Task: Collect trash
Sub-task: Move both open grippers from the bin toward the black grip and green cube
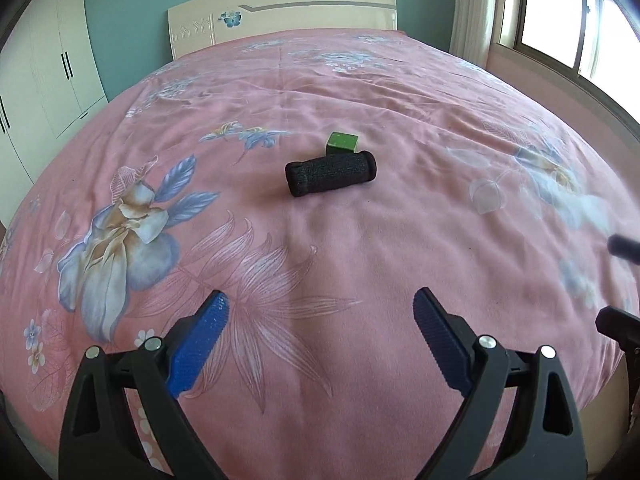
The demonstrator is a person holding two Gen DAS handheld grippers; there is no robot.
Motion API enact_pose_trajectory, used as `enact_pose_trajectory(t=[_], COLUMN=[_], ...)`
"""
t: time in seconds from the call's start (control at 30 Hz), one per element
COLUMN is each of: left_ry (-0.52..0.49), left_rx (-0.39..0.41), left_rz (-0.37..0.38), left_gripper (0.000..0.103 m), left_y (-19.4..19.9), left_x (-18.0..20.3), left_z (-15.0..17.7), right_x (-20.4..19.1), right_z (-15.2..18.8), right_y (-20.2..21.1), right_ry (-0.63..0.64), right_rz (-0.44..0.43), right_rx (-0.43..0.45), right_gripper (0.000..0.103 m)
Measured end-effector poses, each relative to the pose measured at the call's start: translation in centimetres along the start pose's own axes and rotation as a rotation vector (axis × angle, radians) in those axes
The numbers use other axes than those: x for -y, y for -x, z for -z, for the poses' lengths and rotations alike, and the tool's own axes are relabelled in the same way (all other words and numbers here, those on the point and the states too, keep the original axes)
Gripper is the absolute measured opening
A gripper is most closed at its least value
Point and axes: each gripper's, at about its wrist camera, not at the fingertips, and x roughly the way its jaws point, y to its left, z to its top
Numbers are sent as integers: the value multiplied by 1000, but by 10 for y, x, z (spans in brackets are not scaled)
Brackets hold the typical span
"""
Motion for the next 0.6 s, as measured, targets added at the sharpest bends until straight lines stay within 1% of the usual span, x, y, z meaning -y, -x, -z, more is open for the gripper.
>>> enact_pose_trajectory(t=[0.2,0.4,0.43,0.5,0.57,0.6], left_ry=[34,84,93,105,112,111], left_rx=[-27,-51,-53,-59,-69,-71], left_rz=[9,-12,-17,-25,-30,-36], left_gripper=[95,95,95,95,95,95], left_y=[-34,-63,-68,-78,-88,-93], left_x=[7,10,11,13,16,18], left_z=[-27,-58,-63,-71,-78,-81], right_x=[23,51,54,60,65,66], right_z=[-36,-63,-66,-71,-75,-78], right_y=[-39,-76,-80,-87,-91,-94], right_ry=[89,115,119,129,132,137], right_rz=[-69,-20,-27,-8,-25,-18], right_rx=[-15,-61,-65,-70,-70,-71], right_gripper=[91,91,91,91,91,91])
